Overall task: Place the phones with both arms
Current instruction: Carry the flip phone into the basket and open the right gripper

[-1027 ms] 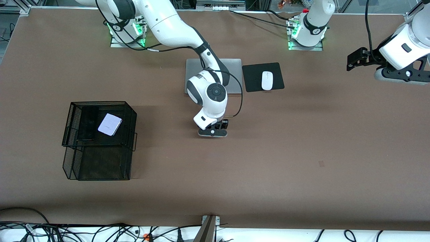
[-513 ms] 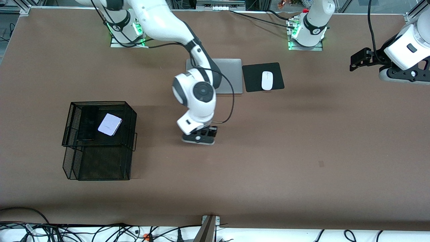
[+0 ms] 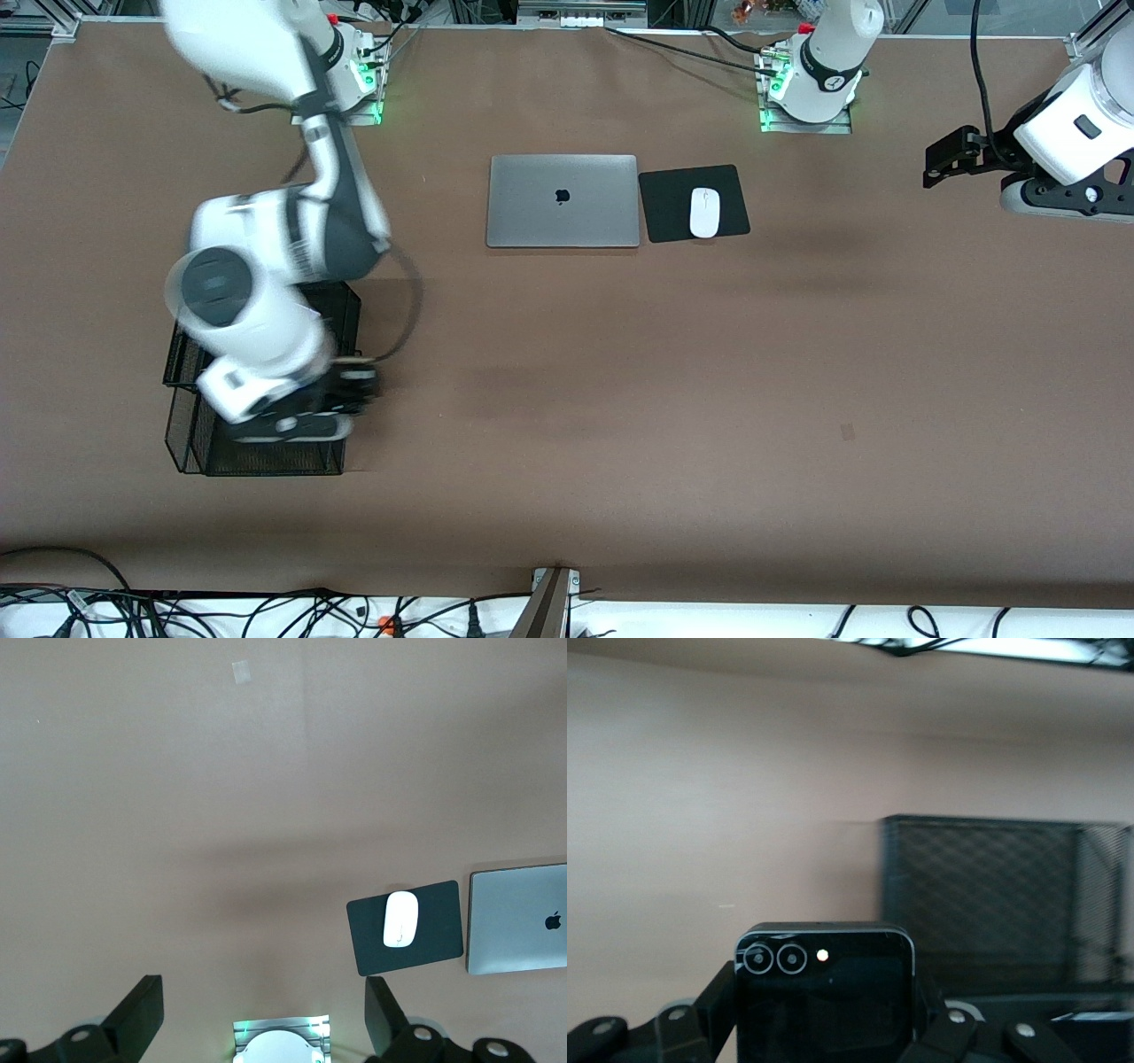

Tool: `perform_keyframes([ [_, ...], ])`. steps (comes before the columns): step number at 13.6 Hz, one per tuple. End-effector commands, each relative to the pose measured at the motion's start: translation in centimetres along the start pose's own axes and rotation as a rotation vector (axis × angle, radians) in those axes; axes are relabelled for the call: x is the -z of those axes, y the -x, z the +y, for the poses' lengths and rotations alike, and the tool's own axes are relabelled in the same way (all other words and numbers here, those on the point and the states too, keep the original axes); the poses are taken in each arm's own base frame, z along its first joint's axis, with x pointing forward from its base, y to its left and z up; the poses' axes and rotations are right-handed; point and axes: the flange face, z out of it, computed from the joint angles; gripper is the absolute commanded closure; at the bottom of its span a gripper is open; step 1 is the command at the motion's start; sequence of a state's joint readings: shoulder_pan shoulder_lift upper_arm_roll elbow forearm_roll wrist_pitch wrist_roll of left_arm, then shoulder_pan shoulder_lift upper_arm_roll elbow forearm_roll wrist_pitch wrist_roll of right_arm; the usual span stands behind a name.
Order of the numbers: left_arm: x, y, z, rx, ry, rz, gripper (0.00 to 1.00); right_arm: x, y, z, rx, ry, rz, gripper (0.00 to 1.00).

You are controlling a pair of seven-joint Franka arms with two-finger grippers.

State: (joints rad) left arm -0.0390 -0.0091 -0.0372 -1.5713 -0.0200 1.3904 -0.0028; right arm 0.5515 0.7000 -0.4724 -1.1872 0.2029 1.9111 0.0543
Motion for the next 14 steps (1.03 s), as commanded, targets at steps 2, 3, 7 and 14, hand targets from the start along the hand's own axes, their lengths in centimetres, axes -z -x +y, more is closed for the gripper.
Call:
perform_keyframes([
  [2, 0.7, 0.8, -0.4, -0.002, 0.015, 0.003, 0.0, -1.0, -0.7, 5.1, 0.075, -0.017, 0.014, 1.0],
  [3, 0.6, 0.8, -0.4, -0.002, 0.015, 0.002, 0.0, -2.1, -1.2, 8.2, 0.073, -0.009, 0.036, 1.0],
  [7, 0.7, 0.8, -0.7, 0.003, 0.014, 0.004, 0.0, -9.8, -1.8, 11.4, 0.134, -0.022, 0.034, 1.0],
  [14, 0.7, 0.9, -0.7, 0.003, 0.013, -0.001, 0.0, -15.5, -1.3, 12.3, 0.077, -0.096, 0.003, 0.99],
])
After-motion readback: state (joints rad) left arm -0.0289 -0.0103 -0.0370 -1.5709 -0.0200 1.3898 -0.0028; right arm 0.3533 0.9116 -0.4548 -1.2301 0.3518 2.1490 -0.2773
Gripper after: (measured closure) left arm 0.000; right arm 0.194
